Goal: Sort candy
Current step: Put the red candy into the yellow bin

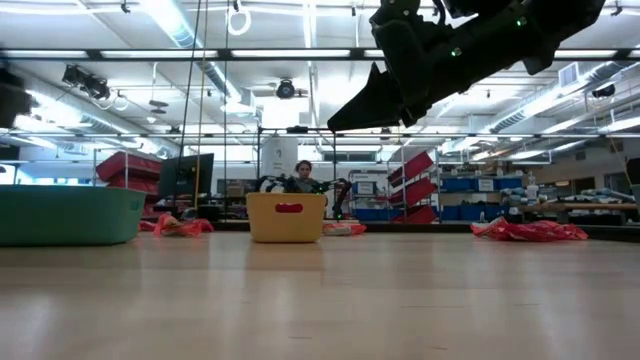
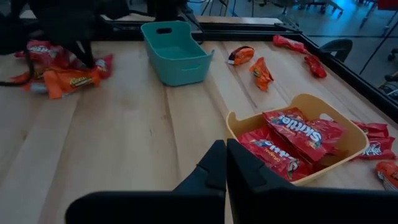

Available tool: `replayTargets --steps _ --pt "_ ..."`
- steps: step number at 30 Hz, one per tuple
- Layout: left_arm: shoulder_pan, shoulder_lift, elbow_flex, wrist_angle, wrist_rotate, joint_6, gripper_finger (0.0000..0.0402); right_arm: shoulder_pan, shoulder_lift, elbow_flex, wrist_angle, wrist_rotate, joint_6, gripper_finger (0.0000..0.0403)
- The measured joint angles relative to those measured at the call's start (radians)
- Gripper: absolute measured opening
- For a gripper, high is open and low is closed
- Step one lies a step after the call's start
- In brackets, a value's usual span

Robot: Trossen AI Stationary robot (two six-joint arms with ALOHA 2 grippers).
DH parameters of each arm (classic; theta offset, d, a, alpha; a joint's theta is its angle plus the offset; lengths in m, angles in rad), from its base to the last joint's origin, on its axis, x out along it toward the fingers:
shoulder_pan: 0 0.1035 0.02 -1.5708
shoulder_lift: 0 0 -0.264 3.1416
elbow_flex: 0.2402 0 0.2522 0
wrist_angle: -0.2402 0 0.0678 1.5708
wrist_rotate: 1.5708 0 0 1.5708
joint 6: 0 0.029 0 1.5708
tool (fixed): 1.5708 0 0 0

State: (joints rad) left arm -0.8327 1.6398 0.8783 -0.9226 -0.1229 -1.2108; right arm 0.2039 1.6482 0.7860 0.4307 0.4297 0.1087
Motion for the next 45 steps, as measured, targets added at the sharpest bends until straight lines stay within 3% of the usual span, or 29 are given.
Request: replayTargets --steps 5,9,16,20,32,36,45 --pt "0.137 -0.014 0.006 0.013 -0.069 0.192 0.0000 0.000 0.000 0.000 -0.002 0.000 -0.007 0.0000" --pt "0.197 -0.093 0.004 0.052 -0.079 0.261 0.0000 0.000 0.000 0.000 -0.014 -0.001 -0.005 0.0003" --pt "0.230 -0.271 -0.071 0.161 -0.093 0.214 0.0000 0.000 0.001 0.000 -0.022 -0.004 0.004 0.0018" --pt "0.236 -0.293 -0.103 0.171 -0.086 0.200 0.0005 0.000 0.001 0.000 -0.022 -0.004 0.012 0.0031" --pt "0.244 -0.291 -0.168 0.185 -0.063 0.265 0.0112 0.000 0.001 0.000 -0.023 -0.004 0.022 0.0059" --pt "0.246 -0.291 -0.220 0.264 -0.066 0.265 0.0146 0.000 0.001 0.000 -0.022 -0.005 0.023 0.0060" --pt "0.299 -0.294 -0.295 0.361 -0.090 0.305 0.0157 0.000 0.001 0.000 -0.022 -0.005 0.023 0.0059"
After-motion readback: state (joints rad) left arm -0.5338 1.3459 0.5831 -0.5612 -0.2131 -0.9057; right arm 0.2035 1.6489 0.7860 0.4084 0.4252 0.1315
